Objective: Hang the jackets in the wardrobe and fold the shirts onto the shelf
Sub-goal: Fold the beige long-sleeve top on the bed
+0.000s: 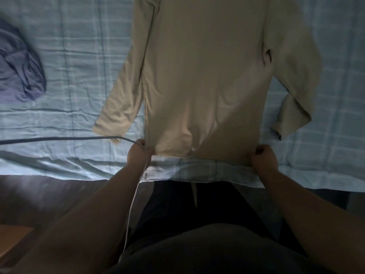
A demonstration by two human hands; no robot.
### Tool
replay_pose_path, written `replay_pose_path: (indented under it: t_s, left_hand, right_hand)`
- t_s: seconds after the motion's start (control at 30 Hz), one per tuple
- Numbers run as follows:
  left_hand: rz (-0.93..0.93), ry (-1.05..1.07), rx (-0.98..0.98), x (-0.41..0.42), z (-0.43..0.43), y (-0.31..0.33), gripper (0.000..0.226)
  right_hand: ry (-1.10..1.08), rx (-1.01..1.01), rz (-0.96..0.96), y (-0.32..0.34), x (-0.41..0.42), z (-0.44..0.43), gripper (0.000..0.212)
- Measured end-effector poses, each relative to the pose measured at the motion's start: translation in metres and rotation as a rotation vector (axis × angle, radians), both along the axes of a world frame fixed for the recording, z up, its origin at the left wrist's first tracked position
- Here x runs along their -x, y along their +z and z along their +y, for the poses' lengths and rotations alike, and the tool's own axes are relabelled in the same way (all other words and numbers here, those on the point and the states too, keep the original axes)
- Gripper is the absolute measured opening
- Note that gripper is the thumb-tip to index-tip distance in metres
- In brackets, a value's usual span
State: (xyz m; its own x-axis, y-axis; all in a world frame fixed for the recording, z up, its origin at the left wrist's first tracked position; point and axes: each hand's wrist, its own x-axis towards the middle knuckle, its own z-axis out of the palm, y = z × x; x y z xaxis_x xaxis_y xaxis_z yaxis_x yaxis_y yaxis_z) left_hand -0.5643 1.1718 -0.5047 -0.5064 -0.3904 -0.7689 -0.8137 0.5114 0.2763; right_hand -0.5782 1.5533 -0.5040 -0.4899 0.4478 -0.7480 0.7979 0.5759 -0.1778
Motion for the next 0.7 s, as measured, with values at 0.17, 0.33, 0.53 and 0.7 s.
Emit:
replay_pose_path:
  t_s: [0.17, 0.33, 0.53, 0.7]
  left_hand:
    - [-0.058, 0.313, -0.260, -0.006, -0.014, 0.005, 0.012]
    - [-0.077, 0.211, -0.167, -0.014, -0.023, -0.003, 0.029]
    - [-0.132, -0.096, 0.109, -0.008, -0.014, -0.002, 0.038]
    - [-0.021, 0.045, 0.171, 0.003, -0.015, 0.009, 0.045]
  right_hand:
    - [0.153, -0.039, -0.119, 0.006, -0.002, 0.012, 0.016]
    - [0.195, -0.079, -0.064, 0.010, -0.006, 0.016, 0.017]
    - [0.212, -0.108, 0.141, 0.011, 0.008, 0.001, 0.022]
    - [0.453, -0.079, 0.319, 0.014, 0.042, -0.037, 0.036]
